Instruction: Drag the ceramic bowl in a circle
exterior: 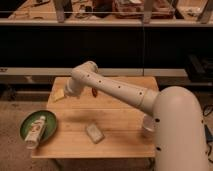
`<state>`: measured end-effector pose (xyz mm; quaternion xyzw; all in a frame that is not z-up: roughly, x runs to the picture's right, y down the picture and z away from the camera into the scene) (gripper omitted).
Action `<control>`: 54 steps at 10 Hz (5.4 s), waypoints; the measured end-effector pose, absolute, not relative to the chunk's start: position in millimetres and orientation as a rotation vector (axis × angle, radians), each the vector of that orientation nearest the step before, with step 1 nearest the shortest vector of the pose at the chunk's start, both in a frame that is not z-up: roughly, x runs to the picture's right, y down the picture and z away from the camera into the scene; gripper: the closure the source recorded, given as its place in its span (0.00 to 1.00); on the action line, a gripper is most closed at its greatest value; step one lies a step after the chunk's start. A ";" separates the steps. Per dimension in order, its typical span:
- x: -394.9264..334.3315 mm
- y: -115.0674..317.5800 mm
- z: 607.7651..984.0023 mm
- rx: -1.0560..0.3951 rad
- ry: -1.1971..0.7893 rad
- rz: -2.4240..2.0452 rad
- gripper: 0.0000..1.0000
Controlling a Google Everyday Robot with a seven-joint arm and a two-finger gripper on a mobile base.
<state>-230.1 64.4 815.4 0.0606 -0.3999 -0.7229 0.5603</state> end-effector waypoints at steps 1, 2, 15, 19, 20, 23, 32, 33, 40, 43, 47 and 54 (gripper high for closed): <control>-242.4 84.4 816.6 0.132 -1.005 -1.714 0.20; -253.2 106.6 820.2 0.118 -1.077 -1.716 0.20; -300.2 142.8 870.8 0.050 -1.221 -1.733 0.69; -295.8 138.2 874.4 0.035 -1.207 -1.744 1.00; -290.9 131.1 877.8 0.035 -1.189 -1.738 1.00; -245.9 113.1 902.4 -0.026 -1.097 -1.694 1.00; -47.4 121.5 875.8 -0.300 -0.754 -1.662 1.00; -36.6 127.9 859.1 -0.331 -0.740 -1.697 1.00; -108.9 214.2 819.4 -0.343 -0.974 -1.779 1.00; -159.5 194.9 828.2 -0.259 -1.011 -1.809 1.00; -209.4 158.9 851.6 -0.173 -1.024 -1.868 1.00; -148.9 96.2 902.8 -0.210 -0.892 -1.765 1.00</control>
